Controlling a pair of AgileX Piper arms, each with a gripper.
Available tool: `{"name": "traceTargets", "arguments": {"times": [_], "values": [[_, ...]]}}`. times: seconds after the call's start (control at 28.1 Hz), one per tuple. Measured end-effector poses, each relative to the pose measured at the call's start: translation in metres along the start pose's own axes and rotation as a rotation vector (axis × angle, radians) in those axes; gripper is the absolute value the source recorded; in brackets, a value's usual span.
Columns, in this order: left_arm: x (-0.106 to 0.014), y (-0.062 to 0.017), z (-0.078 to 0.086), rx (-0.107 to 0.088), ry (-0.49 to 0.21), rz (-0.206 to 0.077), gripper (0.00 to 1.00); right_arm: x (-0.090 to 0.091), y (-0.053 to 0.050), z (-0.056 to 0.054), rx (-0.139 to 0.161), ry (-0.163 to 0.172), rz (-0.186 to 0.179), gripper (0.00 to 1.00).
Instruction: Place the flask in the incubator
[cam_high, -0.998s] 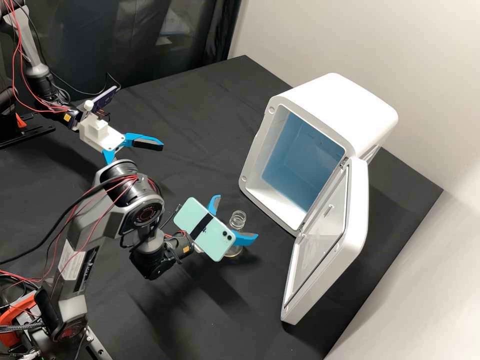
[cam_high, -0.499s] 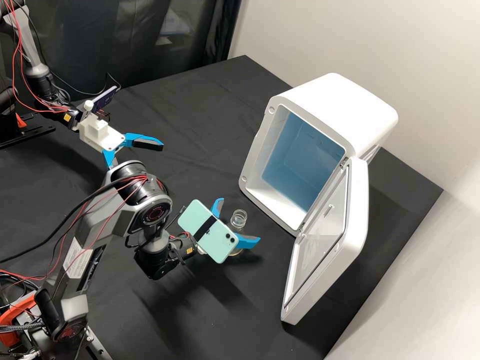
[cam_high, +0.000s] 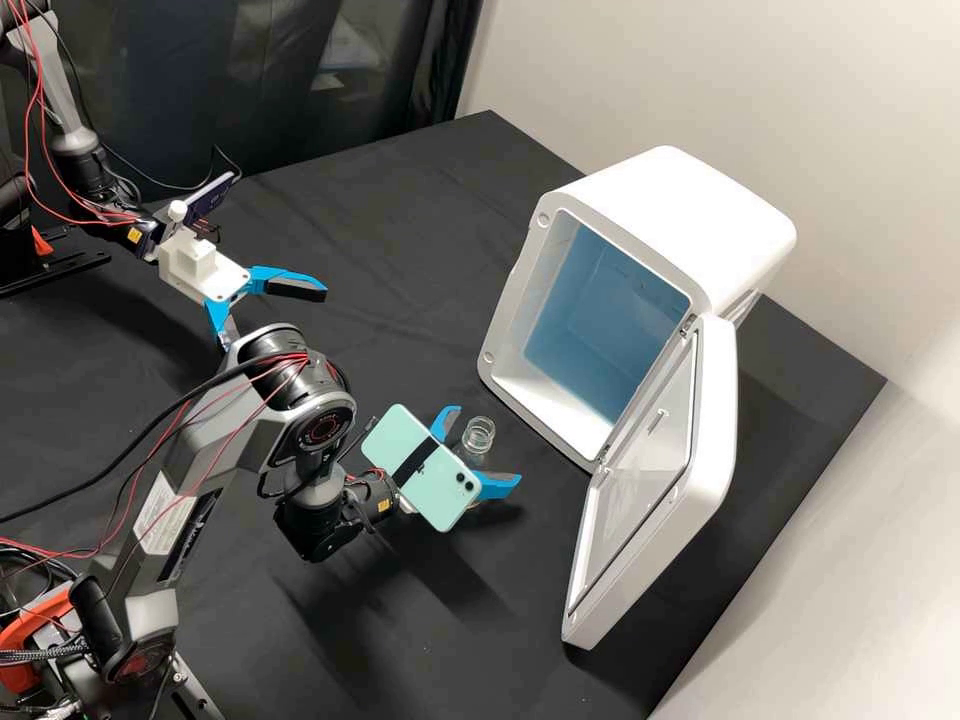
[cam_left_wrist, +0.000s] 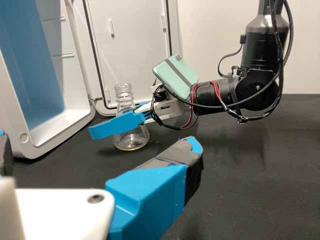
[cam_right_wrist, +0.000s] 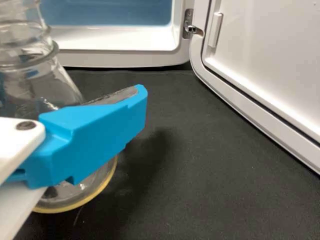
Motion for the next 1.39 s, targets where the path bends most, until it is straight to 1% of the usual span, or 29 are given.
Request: {"name": "traceTargets", "arguments": {"times": [0.07,0.18,1.03,1.14,1.18,1.21,1.25,1.28,1.32,1.35,1.39], "values": [[0.0,0.0,0.0,0.0,0.0,0.0,1.0,0.0,0.0,0.001,0.002,-0.006,0.004,0.0],[0.0,0.0,0.0,0.0,0.0,0.0,1.0,0.0,-0.001,0.003,0.005,-0.017,0.002,0.0],[0.0,0.0,0.0,0.0,0.0,0.0,1.0,0.001,-0.002,0.004,0.005,-0.021,-0.002,0.0],[0.0,0.0,0.0,0.0,0.0,0.0,1.0,0.002,0.002,0.004,0.007,-0.018,0.007,0.0],[0.0,0.0,0.0,0.0,0.0,0.0,1.0,0.002,0.005,0.004,0.008,-0.026,0.005,0.0],[0.0,0.0,0.0,0.0,0.0,0.0,1.0,0.002,0.006,0.005,0.013,-0.032,0.002,0.0],[0.0,0.0,0.0,0.0,0.0,0.0,1.0,0.001,0.011,0.005,0.027,-0.047,0.002,0.0],[0.0,0.0,0.0,0.0,0.0,0.0,1.0,0.002,0.014,0.005,0.032,-0.054,0.005,0.0],[0.0,0.0,0.0,0.0,0.0,0.0,1.0,0.002,0.017,0.004,0.036,-0.058,0.007,0.0],[0.0,0.0,0.0,0.0,0.0,0.0,1.0,0.003,0.021,0.003,0.041,-0.057,0.019,0.0],[0.0,0.0,0.0,0.0,0.0,0.0,1.0,0.004,0.024,0.001,0.048,-0.055,0.024,0.0]]}}
